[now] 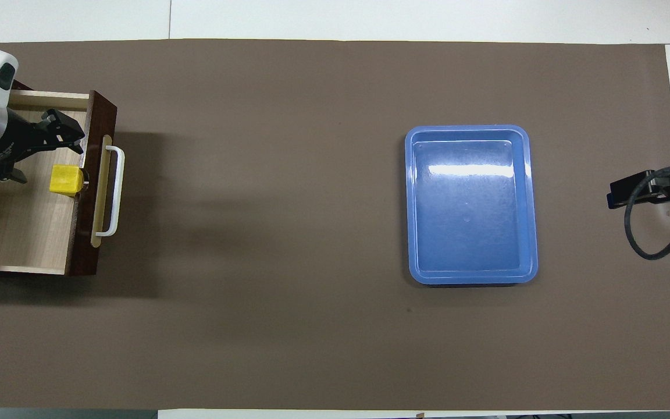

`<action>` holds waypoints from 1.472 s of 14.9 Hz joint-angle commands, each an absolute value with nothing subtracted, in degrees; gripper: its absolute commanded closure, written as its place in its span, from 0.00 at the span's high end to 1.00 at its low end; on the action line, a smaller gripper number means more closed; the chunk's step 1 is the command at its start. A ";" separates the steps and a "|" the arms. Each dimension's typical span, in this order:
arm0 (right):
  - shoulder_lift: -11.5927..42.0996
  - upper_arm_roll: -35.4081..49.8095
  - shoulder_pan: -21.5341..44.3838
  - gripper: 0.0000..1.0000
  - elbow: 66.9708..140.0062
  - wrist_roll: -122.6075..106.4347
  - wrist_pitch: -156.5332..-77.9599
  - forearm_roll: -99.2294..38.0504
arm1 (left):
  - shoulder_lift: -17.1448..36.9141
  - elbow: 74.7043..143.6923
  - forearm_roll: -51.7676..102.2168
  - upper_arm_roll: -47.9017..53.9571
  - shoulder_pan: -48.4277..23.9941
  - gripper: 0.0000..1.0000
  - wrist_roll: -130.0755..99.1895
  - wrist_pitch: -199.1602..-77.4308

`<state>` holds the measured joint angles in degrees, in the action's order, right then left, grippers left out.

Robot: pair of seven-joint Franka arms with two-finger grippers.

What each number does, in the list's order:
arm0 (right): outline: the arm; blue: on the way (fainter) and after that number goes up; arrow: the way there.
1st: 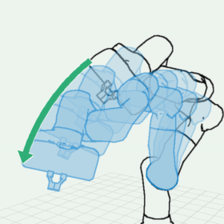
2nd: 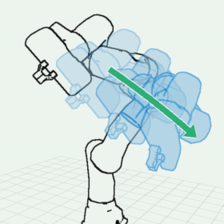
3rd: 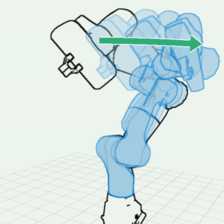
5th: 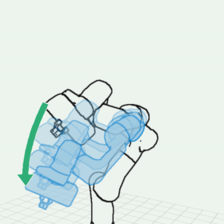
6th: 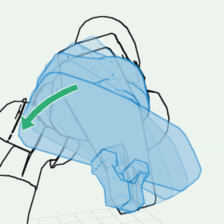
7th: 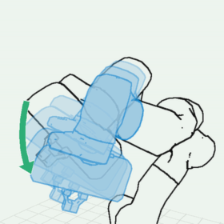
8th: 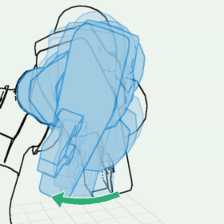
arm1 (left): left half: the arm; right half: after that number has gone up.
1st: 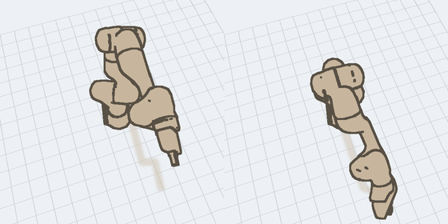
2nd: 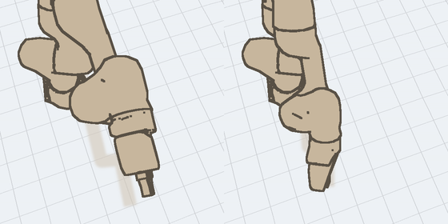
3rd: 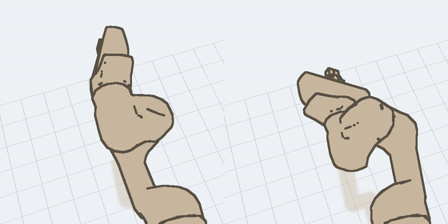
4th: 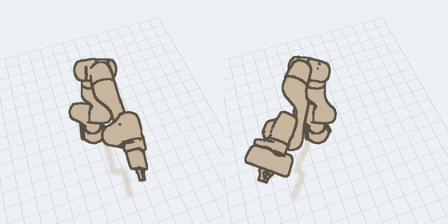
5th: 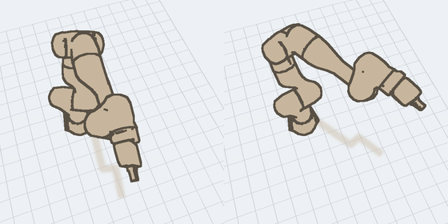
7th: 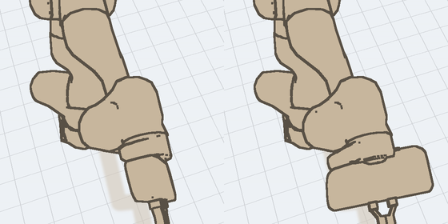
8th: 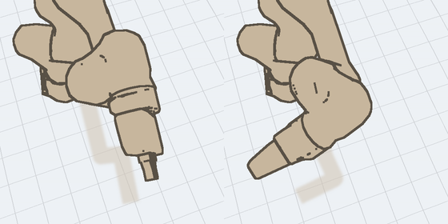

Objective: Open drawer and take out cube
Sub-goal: 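Lower the left gripper into the drawer and grasp the yellow cube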

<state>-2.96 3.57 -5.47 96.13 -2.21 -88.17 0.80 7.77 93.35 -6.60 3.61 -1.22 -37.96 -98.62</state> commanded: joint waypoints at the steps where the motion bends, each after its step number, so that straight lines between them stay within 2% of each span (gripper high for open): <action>1: -3.87 4.22 -6.06 1.00 96.86 -1.41 -87.89 1.93 | 7.04 94.91 -5.27 3.78 1.13 1.00 -53.20 -97.56; 4: -3.87 4.22 -6.06 1.00 96.86 -1.41 -87.89 1.85 | 6.24 98.08 -5.27 3.78 2.90 1.00 -69.04 -100.10; 8: -3.87 4.22 -6.06 1.00 96.86 -1.41 -87.89 1.85 | 4.13 104.31 -5.27 3.78 3.51 1.00 -75.93 -105.10; 13: -3.87 4.22 -6.06 1.00 96.86 -1.41 -87.89 1.85 | 4.31 105.12 -2.29 3.87 5.97 1.00 -78.05 -109.33; 22: -3.87 4.31 -5.63 1.00 96.86 -1.41 -87.89 1.85 | 4.04 110.03 -2.29 3.87 5.63 1.00 -79.54 -114.34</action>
<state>-2.97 3.63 -5.46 96.13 -2.21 -88.17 0.80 6.07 106.97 -3.09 3.79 5.54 -78.65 -112.39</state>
